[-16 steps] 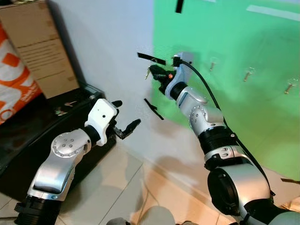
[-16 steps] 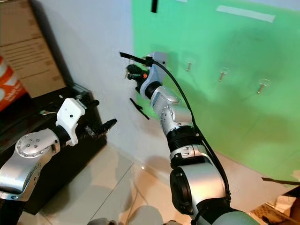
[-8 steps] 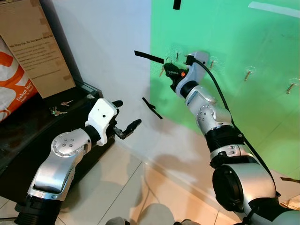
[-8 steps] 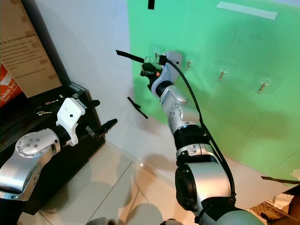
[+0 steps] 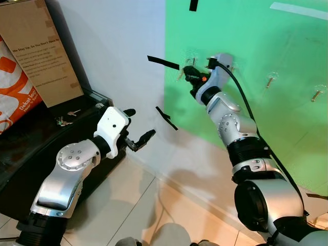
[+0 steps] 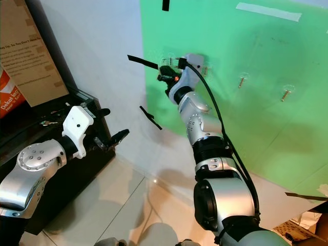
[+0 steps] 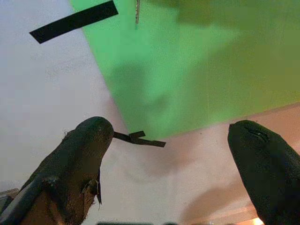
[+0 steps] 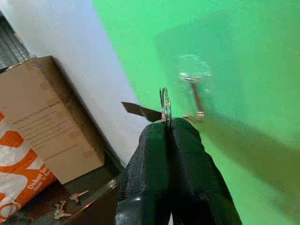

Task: Hang keys on a hook

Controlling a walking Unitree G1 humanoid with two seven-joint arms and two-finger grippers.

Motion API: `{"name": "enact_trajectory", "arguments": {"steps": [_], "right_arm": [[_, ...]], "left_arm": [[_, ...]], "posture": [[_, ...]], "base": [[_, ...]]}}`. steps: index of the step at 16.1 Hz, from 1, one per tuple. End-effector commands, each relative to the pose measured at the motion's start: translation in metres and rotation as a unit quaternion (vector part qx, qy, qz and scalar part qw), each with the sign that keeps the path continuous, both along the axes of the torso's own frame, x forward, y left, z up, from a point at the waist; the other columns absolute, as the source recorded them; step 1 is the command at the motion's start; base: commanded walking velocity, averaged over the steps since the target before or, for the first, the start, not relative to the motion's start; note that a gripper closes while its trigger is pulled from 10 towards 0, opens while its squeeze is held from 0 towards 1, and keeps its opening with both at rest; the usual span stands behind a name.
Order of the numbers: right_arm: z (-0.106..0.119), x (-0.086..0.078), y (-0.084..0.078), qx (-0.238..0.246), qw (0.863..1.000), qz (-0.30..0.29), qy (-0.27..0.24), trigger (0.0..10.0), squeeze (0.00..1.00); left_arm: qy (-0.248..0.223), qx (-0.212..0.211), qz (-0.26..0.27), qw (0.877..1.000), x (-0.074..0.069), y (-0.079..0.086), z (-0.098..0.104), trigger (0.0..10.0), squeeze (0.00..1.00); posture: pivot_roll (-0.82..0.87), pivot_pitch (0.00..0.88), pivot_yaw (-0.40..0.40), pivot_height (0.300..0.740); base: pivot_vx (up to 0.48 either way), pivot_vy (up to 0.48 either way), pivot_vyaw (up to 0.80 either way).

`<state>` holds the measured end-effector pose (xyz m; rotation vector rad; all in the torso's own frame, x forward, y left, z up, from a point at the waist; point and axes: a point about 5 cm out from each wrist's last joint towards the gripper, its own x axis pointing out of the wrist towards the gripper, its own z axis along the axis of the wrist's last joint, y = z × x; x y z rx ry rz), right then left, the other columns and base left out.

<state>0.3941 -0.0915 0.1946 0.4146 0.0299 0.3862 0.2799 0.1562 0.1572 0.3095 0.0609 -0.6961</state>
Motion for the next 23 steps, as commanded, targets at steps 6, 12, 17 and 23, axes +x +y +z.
{"name": "enact_trajectory", "arguments": {"steps": [6, 12, 17, 23], "right_arm": [[-0.011, 0.002, -0.007, 0.005, 0.999, -0.018, 0.034, 10.0, 0.00], [-0.021, 0.002, -0.004, 0.001, 0.998, -0.008, 0.055, 10.0, 0.00], [-0.032, -0.003, -0.011, -0.041, 0.998, -0.012, 0.052, 10.0, 1.00], [-0.062, -0.057, -0.029, -0.203, 0.979, -0.020, 0.003, 10.0, 1.00]], "left_arm": [[-0.004, -0.002, -0.010, 1.000, 0.001, -0.001, 0.005, 10.0, 0.16], [-0.021, -0.021, -0.003, 1.000, 0.003, -0.002, 0.011, 10.0, 0.16], [-0.039, -0.064, -0.001, 0.997, 0.006, -0.007, 0.022, 10.0, 0.16], [-0.031, -0.061, 0.083, 0.994, 0.004, 0.002, 0.004, 10.0, 0.12]], "posture": [[0.04, 0.000, 0.050, 0.740], [0.04, 0.000, 0.047, 0.740], [0.03, 0.000, 0.050, 0.740], [0.01, 0.000, 0.034, 0.740]], "base": [[0.000, 0.000, 0.00], [0.000, 0.000, 0.00], [0.000, 0.000, 0.00], [0.000, 0.000, 0.00]]}}
